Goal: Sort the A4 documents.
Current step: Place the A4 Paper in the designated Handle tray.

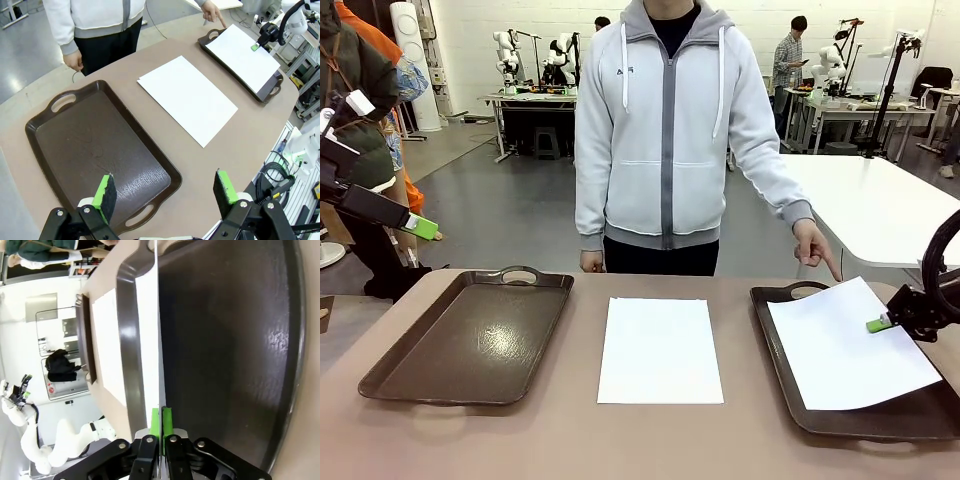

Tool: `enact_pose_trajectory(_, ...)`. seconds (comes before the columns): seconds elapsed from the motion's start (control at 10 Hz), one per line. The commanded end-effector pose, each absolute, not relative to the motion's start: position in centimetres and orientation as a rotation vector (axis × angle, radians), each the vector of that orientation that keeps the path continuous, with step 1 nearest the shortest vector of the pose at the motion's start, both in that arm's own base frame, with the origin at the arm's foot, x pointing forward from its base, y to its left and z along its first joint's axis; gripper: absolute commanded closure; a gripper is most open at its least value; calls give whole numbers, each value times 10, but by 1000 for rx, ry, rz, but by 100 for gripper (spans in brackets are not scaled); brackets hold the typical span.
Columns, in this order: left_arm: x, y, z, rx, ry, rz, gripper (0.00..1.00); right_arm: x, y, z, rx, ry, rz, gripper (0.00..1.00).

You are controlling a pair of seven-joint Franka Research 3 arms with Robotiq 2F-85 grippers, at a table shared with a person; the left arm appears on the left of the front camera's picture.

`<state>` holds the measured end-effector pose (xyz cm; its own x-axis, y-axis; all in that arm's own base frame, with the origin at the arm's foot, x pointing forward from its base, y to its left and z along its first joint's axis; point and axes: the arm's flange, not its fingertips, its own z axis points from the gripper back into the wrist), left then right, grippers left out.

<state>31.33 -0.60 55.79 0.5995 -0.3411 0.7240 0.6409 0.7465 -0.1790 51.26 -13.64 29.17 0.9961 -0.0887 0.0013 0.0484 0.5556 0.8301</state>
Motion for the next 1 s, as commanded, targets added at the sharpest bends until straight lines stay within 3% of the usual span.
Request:
enact_pose_trajectory(0.0, 313, -5, 558, -462, -729, -601, 0, 514, -130, 283, 918, -24, -79, 99)
enact_pose_trajectory(0.6, 313, -5, 558, -462, -729, -601, 0, 521, -124, 293, 856, -1, -51, 99)
enact_pose_trajectory(0.7, 313, -5, 558, -462, -729, -601, 0, 521, -122, 293, 849, 5, -53, 82)
enact_pose_trajectory(0.8, 313, -5, 558, -462, -729, -601, 0, 521, -121, 293, 844, 6, -45, 81)
enact_pose_trajectory(0.9, 313, -5, 558, -462, -729, -601, 0, 520, -120, 294, 845, 1, -48, 64)
